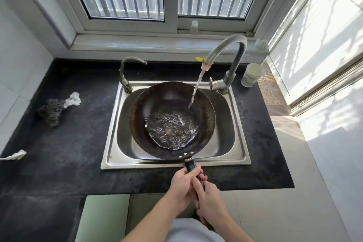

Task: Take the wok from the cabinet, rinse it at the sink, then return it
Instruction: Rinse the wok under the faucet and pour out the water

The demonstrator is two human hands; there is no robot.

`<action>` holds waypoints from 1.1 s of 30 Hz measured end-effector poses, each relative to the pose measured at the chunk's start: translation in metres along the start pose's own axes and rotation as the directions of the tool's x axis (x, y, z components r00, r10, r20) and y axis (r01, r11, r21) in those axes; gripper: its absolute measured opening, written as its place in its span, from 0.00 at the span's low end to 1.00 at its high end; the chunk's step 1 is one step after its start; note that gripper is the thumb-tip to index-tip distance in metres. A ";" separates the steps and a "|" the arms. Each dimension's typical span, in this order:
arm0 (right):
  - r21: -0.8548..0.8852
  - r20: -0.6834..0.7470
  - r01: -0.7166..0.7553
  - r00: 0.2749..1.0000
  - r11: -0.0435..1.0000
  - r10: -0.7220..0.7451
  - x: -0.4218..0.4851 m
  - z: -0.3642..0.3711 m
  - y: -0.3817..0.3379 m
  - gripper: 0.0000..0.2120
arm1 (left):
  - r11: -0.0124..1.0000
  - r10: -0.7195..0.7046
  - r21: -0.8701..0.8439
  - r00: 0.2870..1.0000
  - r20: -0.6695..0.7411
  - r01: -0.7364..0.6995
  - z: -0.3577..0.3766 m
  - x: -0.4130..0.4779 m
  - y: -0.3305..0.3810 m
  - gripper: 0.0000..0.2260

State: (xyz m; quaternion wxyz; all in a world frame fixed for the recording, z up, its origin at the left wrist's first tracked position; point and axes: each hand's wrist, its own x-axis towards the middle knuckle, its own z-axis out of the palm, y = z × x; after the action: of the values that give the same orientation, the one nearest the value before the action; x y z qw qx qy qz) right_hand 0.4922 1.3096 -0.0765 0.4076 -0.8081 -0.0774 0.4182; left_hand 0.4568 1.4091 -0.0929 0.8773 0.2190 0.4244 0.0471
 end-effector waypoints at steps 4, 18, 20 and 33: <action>0.027 0.062 -0.010 0.998 1.000 0.008 -0.002 0.003 -0.003 0.23 | 0.999 0.037 0.020 0.999 -0.029 -0.037 -0.007 -0.003 0.001 0.04; 0.076 0.068 -0.067 0.996 0.995 0.062 0.013 -0.018 -0.007 0.20 | 0.984 0.009 0.175 0.999 -0.046 0.000 0.016 0.012 0.001 0.07; 0.054 0.064 -0.042 0.997 0.998 0.039 0.017 -0.020 -0.018 0.20 | 0.983 0.015 0.182 0.999 -0.049 -0.006 0.019 0.015 0.008 0.08; -0.037 0.124 -0.008 0.992 0.999 0.013 0.009 -0.003 -0.027 0.21 | 0.990 0.053 0.137 0.994 -0.099 -0.039 -0.009 0.004 0.013 0.06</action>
State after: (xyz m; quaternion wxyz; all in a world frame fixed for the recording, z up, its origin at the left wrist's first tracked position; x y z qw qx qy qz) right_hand 0.5061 1.3292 -0.0612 0.3851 -0.7880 -0.1061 0.4685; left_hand 0.4538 1.4245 -0.0948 0.8363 0.2850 0.4658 0.0495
